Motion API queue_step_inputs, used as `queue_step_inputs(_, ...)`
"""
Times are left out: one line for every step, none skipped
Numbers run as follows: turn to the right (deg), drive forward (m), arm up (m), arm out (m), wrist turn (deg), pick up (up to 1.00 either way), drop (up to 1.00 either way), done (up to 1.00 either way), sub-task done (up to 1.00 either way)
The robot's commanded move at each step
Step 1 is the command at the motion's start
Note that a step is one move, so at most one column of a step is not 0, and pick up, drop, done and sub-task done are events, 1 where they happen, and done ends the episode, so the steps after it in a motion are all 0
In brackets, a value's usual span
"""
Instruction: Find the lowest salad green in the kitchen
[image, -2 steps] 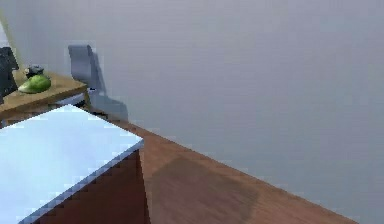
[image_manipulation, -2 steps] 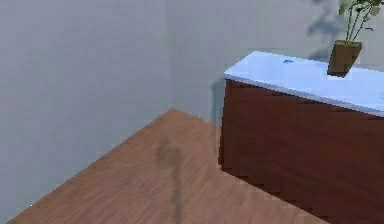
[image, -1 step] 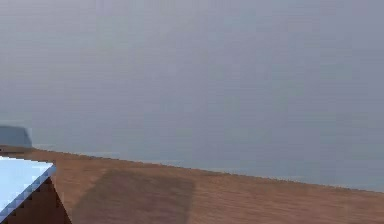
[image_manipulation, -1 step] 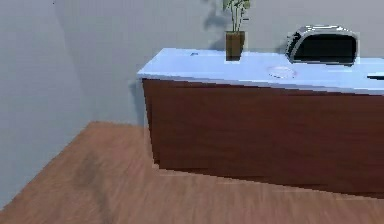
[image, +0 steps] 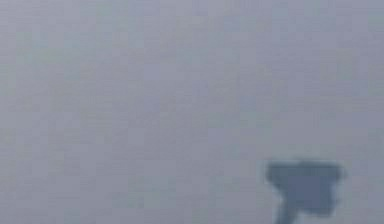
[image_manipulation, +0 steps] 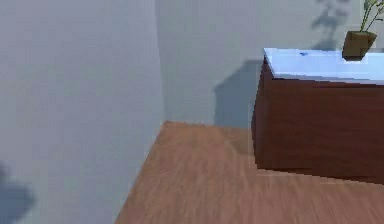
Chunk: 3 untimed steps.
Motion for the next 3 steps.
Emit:
queue_step_inputs(-33.0, 0.00, 0.00, 0.00, 0.0, 0.00, 0.00, 0.00, 0.00)
queue_step_inputs(0.0, 0.40, 0.00, 0.00, 0.0, 0.00, 0.00, 0.00, 0.00)
queue_step_inputs(-45.0, 0.00, 0.00, 0.00, 0.0, 0.00, 0.00, 0.00, 0.00)
